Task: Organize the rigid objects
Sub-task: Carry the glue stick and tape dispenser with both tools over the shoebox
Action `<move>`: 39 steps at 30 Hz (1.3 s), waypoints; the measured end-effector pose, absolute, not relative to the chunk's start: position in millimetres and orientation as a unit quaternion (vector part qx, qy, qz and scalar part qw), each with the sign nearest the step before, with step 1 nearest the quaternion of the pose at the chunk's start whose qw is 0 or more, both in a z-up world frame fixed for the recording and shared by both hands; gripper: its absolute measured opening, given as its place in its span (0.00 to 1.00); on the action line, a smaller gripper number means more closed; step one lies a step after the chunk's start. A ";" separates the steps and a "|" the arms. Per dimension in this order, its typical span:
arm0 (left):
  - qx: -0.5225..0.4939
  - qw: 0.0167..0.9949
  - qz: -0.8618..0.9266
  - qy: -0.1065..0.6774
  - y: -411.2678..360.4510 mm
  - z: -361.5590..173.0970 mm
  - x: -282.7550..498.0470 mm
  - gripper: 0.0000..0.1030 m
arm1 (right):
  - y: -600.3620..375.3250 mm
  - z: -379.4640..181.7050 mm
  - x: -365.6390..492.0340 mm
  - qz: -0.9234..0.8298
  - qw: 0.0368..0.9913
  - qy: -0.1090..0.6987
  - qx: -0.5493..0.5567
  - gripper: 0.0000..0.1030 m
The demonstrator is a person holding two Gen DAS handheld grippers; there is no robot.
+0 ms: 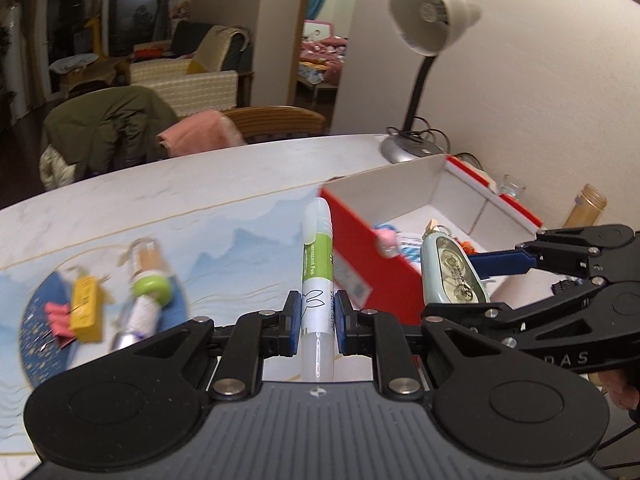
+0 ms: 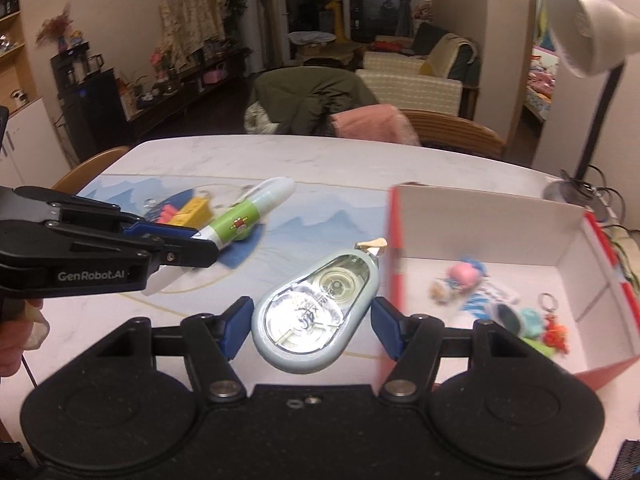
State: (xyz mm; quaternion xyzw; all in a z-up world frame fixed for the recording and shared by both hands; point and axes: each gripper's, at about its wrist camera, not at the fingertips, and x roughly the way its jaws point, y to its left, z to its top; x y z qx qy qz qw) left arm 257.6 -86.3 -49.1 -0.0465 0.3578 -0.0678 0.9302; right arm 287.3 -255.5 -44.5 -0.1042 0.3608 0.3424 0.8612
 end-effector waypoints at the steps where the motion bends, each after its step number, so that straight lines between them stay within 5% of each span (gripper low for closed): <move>1: -0.043 0.930 -0.071 0.358 -93.7 -48.7 261.8 0.16 | -262.1 -44.5 291.6 0.339 0.863 0.360 -0.103 0.62; 21: 0.014 0.917 -0.115 0.382 -200.9 -61.9 365.2 0.16 | -372.8 -75.6 397.8 0.256 0.880 0.389 -0.089 0.62; 39: 0.044 0.897 -0.101 0.428 -228.2 -87.5 439.0 0.16 | -377.6 -116.7 443.6 0.273 0.847 0.436 -0.135 0.62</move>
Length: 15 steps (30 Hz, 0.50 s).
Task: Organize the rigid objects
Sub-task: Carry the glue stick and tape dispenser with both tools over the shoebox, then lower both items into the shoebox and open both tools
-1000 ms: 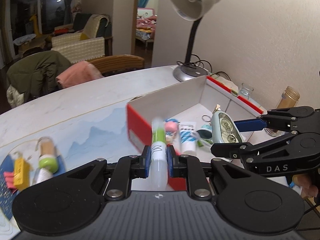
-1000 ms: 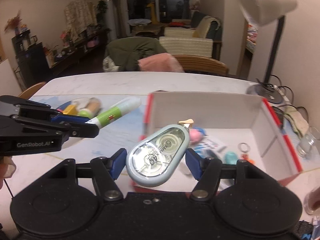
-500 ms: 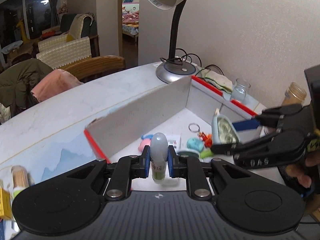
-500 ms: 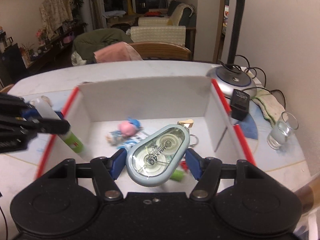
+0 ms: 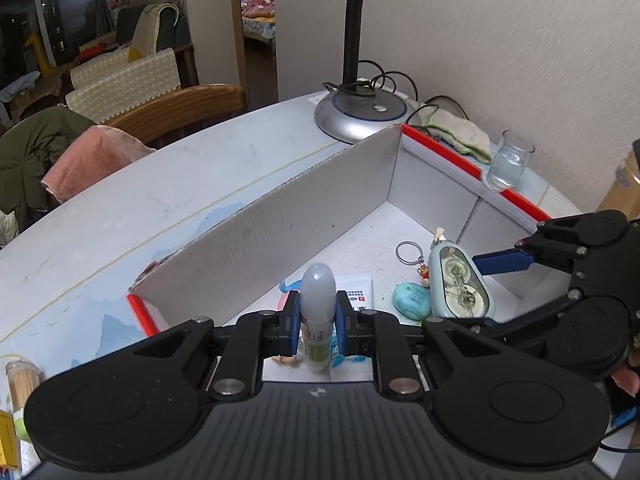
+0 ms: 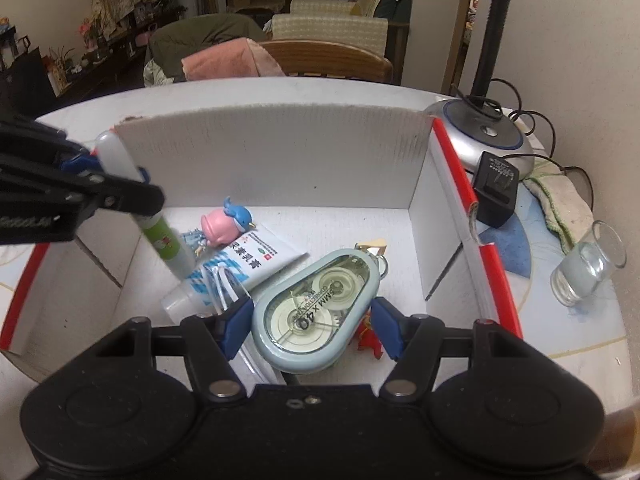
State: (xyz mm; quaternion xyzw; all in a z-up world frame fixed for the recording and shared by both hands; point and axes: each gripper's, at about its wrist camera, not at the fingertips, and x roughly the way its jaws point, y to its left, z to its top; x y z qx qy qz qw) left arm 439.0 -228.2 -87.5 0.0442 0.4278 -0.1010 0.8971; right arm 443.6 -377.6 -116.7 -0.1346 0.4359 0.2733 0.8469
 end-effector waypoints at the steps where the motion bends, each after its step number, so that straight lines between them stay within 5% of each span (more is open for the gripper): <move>1: 0.046 0.897 -0.102 0.427 -229.9 -87.9 442.2 0.16 | -377.5 -117.6 445.1 0.273 0.846 0.437 -0.136 0.62; 15: 0.086 0.880 -0.102 0.456 -261.1 -115.8 482.3 0.17 | -382.5 -127.7 451.1 0.261 0.842 0.453 -0.131 0.62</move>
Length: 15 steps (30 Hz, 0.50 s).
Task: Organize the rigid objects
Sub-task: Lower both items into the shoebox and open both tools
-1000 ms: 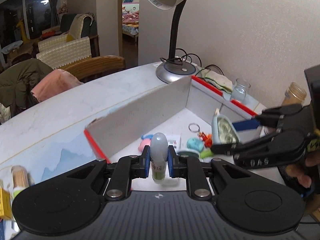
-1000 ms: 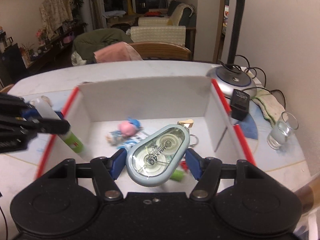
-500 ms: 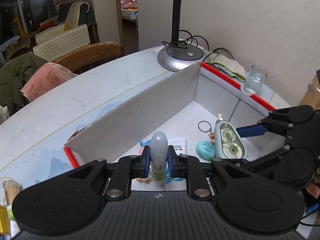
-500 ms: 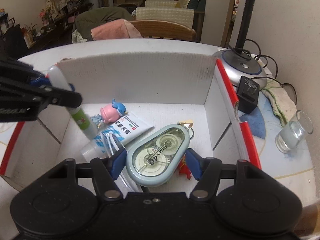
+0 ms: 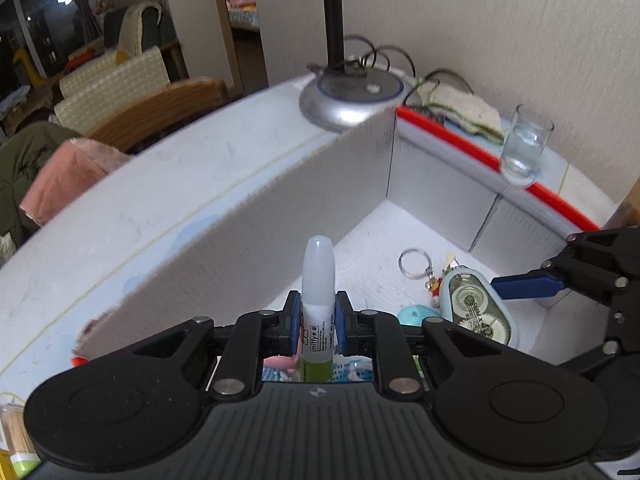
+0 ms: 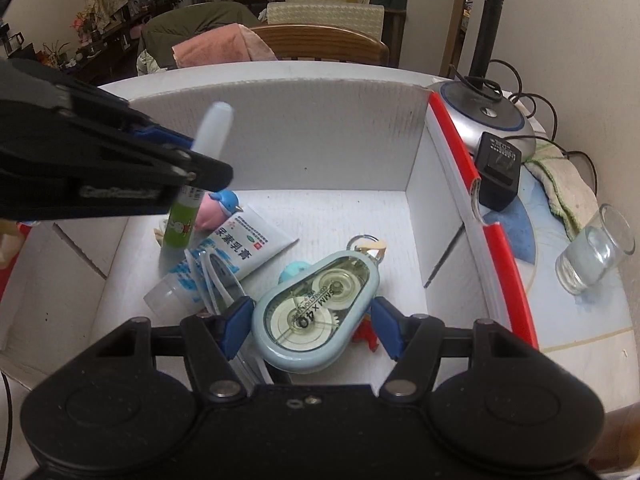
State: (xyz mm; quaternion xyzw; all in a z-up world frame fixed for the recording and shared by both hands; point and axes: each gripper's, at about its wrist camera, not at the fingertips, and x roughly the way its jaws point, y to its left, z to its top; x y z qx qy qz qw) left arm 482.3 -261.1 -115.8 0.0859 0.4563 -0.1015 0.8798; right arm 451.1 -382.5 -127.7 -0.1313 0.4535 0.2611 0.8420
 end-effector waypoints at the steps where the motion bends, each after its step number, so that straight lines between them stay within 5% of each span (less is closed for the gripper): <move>1: 0.086 0.876 -0.101 0.464 -261.8 -119.8 484.0 0.16 | -383.2 -128.7 451.0 0.260 0.842 0.455 -0.132 0.62; 15: 0.049 0.866 -0.098 0.487 -250.4 -122.5 476.5 0.17 | -385.1 -120.3 443.3 0.255 0.846 0.452 -0.122 0.63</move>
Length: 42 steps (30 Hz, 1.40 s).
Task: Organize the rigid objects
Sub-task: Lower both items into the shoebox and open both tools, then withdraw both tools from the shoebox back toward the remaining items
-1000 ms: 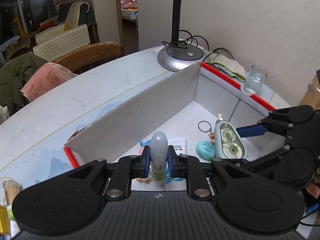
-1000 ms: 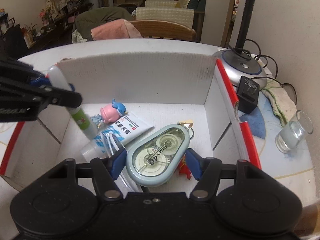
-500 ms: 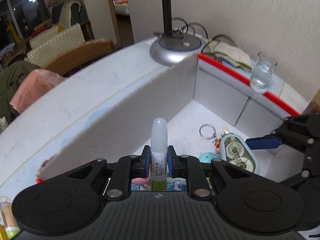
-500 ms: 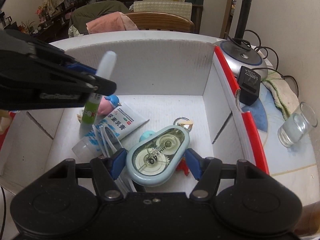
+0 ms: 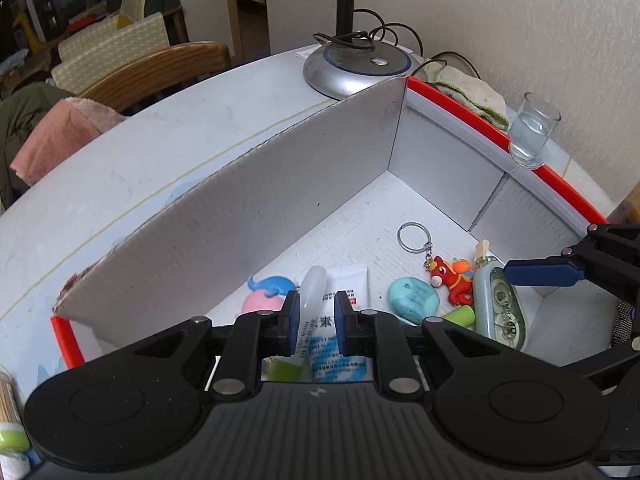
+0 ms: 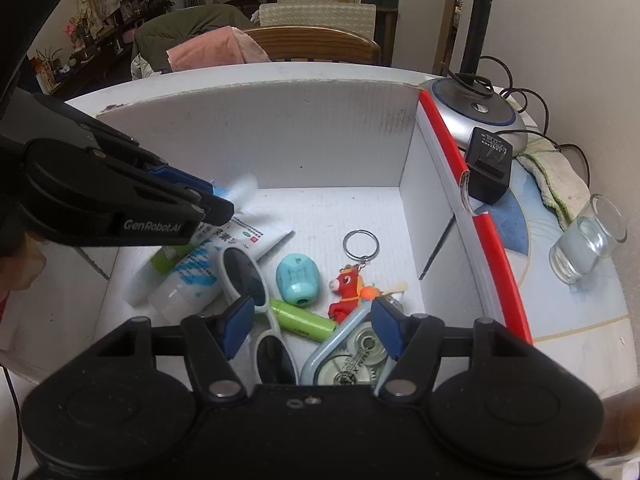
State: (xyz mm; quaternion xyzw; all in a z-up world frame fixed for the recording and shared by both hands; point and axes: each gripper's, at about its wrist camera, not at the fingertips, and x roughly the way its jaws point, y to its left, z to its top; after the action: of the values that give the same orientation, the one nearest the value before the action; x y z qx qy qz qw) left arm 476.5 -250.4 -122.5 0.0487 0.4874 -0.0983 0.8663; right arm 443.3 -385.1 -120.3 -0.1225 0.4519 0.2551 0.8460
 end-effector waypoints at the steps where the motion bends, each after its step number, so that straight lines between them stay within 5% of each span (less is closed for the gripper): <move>1: 0.045 0.867 -0.099 0.487 -249.0 -121.0 474.3 0.17 | -384.8 -118.4 441.7 0.255 0.847 0.450 -0.123 0.64; 11: 0.015 0.880 -0.109 0.462 -237.4 -96.8 447.5 0.18 | -381.2 -97.2 419.8 0.264 0.854 0.430 -0.127 0.71; 14: 0.010 0.887 -0.110 0.448 -232.8 -86.7 436.3 0.31 | -380.2 -89.5 411.7 0.268 0.856 0.422 -0.128 0.72; 18: 0.005 0.899 -0.110 0.424 -225.5 -71.6 419.7 0.63 | -378.8 -79.8 401.4 0.272 0.860 0.413 -0.128 0.74; 32: -0.020 0.920 -0.098 0.378 -186.5 -35.5 360.7 0.63 | -362.2 -43.8 363.3 0.294 0.870 0.376 -0.120 0.85; 36: -0.028 0.925 -0.086 0.369 -167.4 -31.0 341.3 0.76 | -350.9 -36.0 350.2 0.302 0.872 0.367 -0.115 0.90; 42: -0.043 0.927 -0.071 0.365 -134.5 -27.6 311.2 0.77 | -330.2 -26.3 331.6 0.314 0.875 0.355 -0.099 0.99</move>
State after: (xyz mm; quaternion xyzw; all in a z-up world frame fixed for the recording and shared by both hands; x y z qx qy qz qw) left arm 311.2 -134.5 -27.6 -0.0427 0.3646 -0.0707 0.9275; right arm 331.6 -330.2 -26.3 -0.0987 0.3551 0.3144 0.8748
